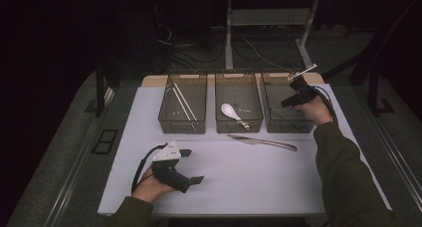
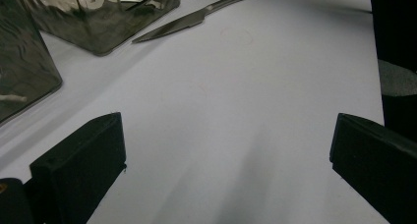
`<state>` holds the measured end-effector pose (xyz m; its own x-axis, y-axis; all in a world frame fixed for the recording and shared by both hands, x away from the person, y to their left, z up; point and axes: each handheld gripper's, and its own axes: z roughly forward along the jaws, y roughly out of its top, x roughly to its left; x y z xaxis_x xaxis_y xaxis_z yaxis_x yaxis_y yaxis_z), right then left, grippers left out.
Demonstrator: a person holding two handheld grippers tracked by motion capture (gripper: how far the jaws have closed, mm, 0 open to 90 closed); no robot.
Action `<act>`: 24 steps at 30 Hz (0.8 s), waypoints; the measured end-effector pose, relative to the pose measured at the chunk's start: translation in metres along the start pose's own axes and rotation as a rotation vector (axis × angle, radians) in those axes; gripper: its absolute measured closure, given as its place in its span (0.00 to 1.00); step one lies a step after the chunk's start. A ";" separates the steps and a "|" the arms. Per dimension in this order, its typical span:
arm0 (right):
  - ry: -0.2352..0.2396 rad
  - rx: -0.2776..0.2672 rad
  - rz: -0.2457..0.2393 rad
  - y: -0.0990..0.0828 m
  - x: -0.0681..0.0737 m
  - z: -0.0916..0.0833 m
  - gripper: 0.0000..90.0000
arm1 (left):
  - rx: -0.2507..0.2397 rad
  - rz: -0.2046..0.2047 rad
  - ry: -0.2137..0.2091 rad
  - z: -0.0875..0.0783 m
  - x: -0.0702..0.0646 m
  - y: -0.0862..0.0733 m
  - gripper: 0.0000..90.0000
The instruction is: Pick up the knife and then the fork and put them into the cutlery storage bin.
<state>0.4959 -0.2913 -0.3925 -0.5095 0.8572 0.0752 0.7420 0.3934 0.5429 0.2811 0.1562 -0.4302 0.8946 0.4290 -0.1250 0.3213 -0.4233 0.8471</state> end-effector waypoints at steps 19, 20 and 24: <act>0.142 -0.175 -0.103 -0.025 0.028 -0.074 0.62 | 0.005 -0.005 -0.003 0.000 0.001 -0.001 0.00; 0.148 -0.188 -0.114 -0.028 0.031 -0.078 0.62 | 0.006 -0.005 -0.001 0.000 0.001 -0.001 0.00; 0.175 -0.223 -0.162 -0.042 0.045 -0.090 0.75 | 0.003 -0.008 0.004 0.000 0.001 -0.001 0.00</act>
<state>0.4021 -0.2990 -0.3367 -0.6945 0.7117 0.1052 0.5413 0.4206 0.7281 0.2814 0.1573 -0.4313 0.8907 0.4355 -0.1300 0.3296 -0.4221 0.8445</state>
